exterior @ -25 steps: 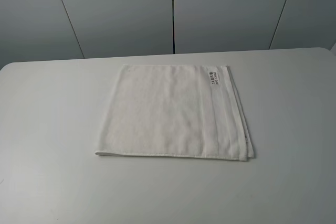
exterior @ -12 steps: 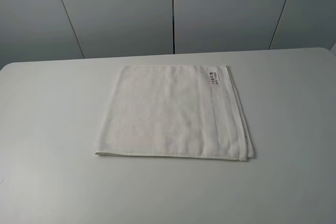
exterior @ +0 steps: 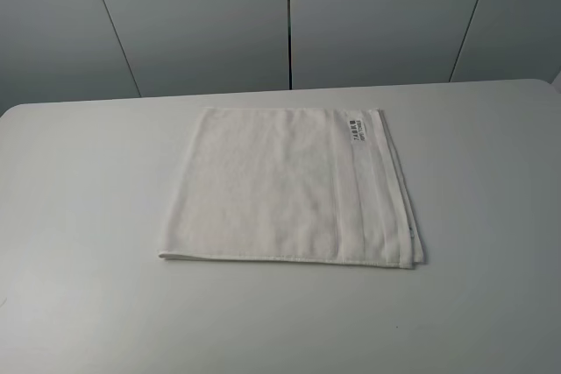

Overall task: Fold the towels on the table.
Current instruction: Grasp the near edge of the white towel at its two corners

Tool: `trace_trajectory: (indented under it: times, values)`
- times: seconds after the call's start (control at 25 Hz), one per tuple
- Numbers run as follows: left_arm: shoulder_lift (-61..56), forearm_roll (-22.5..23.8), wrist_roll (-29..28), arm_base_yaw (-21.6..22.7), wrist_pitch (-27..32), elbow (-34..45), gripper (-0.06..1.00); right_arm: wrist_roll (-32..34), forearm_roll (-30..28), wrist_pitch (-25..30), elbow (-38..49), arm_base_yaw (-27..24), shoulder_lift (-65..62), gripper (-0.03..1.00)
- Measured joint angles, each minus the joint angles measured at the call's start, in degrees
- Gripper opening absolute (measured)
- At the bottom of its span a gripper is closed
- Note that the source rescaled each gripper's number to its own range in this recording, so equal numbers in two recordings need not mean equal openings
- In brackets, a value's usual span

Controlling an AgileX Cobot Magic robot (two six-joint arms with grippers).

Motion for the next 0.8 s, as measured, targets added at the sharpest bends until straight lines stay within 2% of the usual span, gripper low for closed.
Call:
trace_trajectory:
  times: [0.16,0.36,0.52,0.68,0.8]
  values:
    - [11.0,-0.5,6.4,0.0,-4.0,-2.9,0.98,-6.8,3.1,-2.3,-2.1,0.0,11.3,1.0]
    - [24.7,-4.8,16.1,-1.0,-7.0,-6.2,0.98,-18.4,14.3,-4.1,-3.9,0.0,24.7,1.0]
    - [35.4,-5.6,23.6,-5.3,-10.2,-7.1,0.98,-23.8,16.5,-5.1,-4.8,0.4,33.1,1.0]
    - [45.1,-4.9,29.1,-10.9,-14.8,-7.2,0.98,-29.8,16.5,-6.6,-5.0,4.0,39.2,1.0]
    - [51.8,-3.2,31.8,-15.2,-18.0,-7.2,0.98,-31.2,16.1,-7.9,-5.0,6.2,43.0,1.0]
